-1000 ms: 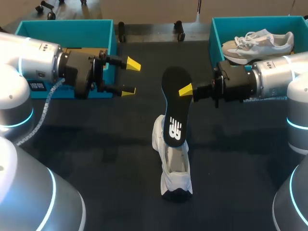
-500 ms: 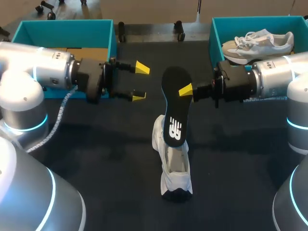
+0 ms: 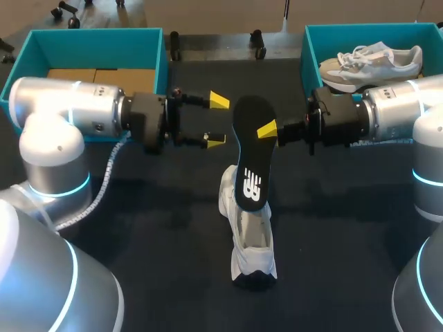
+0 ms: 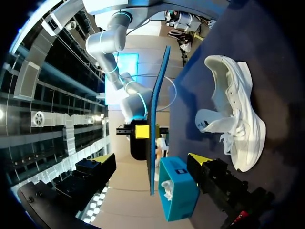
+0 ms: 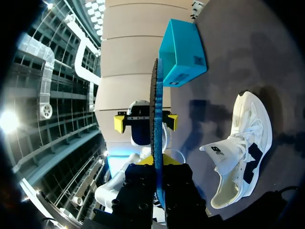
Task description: Take the shoe out of the shoebox, open the shoe tongue, remove and reinsert the insole, then place the shoe into the shoebox
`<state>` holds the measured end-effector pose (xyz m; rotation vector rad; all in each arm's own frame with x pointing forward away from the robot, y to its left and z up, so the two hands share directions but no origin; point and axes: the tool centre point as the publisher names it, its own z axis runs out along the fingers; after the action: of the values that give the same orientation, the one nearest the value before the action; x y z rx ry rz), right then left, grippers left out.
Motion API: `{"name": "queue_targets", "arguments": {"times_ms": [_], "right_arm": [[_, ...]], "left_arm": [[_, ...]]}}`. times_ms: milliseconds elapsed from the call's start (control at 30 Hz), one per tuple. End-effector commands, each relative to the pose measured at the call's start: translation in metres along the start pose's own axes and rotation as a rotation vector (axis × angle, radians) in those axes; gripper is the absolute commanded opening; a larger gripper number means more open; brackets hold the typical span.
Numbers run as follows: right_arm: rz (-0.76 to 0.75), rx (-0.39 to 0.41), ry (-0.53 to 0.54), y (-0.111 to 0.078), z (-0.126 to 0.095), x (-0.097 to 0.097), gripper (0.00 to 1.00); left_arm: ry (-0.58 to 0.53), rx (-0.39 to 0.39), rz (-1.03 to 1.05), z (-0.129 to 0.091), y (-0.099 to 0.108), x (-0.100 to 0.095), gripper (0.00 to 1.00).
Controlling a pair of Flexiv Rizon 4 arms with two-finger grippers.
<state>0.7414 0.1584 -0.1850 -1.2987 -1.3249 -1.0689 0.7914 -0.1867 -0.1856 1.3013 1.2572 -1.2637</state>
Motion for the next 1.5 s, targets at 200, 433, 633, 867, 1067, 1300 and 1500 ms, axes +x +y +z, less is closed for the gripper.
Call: {"name": "queue_targets", "arguments": {"times_ms": [200, 433, 633, 867, 1067, 1300, 1500], "right_arm": [[0.0, -0.002, -0.002, -0.001, 0.001, 0.0, 0.0], [0.0, -0.002, -0.002, -0.001, 0.001, 0.0, 0.0], [0.0, -0.002, -0.002, -0.001, 0.001, 0.0, 0.0], [0.0, -0.002, -0.002, -0.001, 0.001, 0.0, 0.0], [0.0, -0.002, -0.002, -0.001, 0.001, 0.0, 0.0], [0.0, -0.002, -0.002, -0.001, 0.001, 0.0, 0.0], [0.0, -0.002, -0.002, -0.001, 0.001, 0.0, 0.0]], "left_arm": [[0.011, -0.033, 0.026, 0.022, 0.003, 0.0, 0.9], [0.009, -0.042, 0.031, 0.034, 0.009, 0.001, 0.77], [0.008, -0.034, 0.036, 0.041, 0.008, 0.001, 0.67], [-0.003, -0.024, 0.046, 0.044, 0.009, -0.001, 0.56], [-0.001, -0.033, 0.067, 0.046, 0.005, -0.003, 0.49], [0.004, -0.04, 0.078, 0.05, 0.006, -0.005, 0.46], [-0.001, -0.039, 0.078, 0.05, 0.005, -0.005, 0.38]]}}
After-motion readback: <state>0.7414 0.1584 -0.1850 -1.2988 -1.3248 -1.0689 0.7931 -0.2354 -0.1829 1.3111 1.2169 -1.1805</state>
